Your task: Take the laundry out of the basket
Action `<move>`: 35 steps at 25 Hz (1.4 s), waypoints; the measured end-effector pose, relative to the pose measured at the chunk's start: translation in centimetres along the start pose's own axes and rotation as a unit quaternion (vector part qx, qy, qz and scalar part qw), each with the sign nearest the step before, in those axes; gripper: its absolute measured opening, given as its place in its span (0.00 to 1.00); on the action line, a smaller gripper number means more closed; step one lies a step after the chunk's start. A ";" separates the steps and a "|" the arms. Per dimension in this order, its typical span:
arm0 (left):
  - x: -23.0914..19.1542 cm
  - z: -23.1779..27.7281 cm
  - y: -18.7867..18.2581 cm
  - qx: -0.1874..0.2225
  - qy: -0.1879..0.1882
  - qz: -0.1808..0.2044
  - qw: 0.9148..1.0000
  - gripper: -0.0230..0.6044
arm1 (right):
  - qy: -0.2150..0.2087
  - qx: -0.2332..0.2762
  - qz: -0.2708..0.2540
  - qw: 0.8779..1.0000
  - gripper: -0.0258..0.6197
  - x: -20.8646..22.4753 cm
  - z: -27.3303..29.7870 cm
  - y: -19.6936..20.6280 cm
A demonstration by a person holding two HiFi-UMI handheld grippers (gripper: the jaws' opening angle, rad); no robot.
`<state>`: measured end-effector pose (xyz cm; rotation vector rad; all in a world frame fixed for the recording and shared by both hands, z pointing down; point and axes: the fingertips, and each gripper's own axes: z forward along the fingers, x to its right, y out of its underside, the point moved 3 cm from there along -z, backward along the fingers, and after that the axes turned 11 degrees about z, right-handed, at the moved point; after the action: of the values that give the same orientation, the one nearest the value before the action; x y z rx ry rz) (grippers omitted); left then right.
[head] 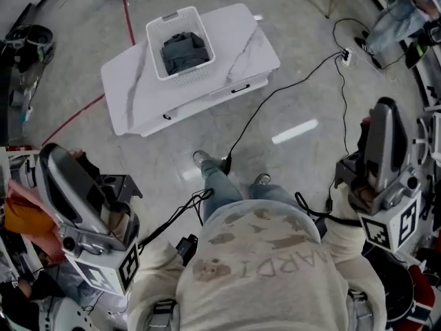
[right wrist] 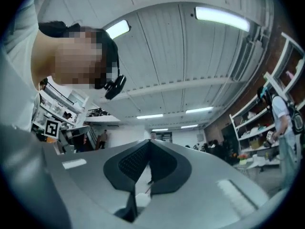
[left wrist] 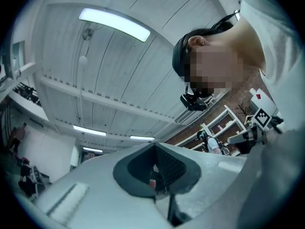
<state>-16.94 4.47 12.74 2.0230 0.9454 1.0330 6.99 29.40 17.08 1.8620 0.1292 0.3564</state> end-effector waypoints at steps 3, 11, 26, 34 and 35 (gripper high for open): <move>5.8 -1.2 0.5 -0.069 0.028 -0.065 0.995 0.04 | -0.059 -0.072 0.046 0.995 0.08 -0.5 -2.6 3.5; 14.8 -5.9 1.7 -0.191 0.038 -0.086 0.977 0.04 | -0.215 -0.127 0.130 0.960 0.08 -8.5 -4.4 9.2; 11.0 -13.2 1.9 -0.179 0.086 -0.071 0.978 0.04 | -0.125 -0.124 0.071 0.982 0.08 -19.8 -2.8 11.7; 8.7 -16.9 0.3 -0.179 0.058 -0.066 0.980 0.04 | -0.128 -0.138 0.051 0.981 0.08 -24.3 -4.5 12.0; 8.6 -17.3 0.0 -0.180 0.052 -0.062 0.980 0.04 | -0.131 -0.140 0.051 0.980 0.08 -24.6 -4.8 12.0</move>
<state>-28.11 15.53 23.99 1.6057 0.8553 1.1572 -18.83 23.40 25.35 1.6212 -0.1885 0.1844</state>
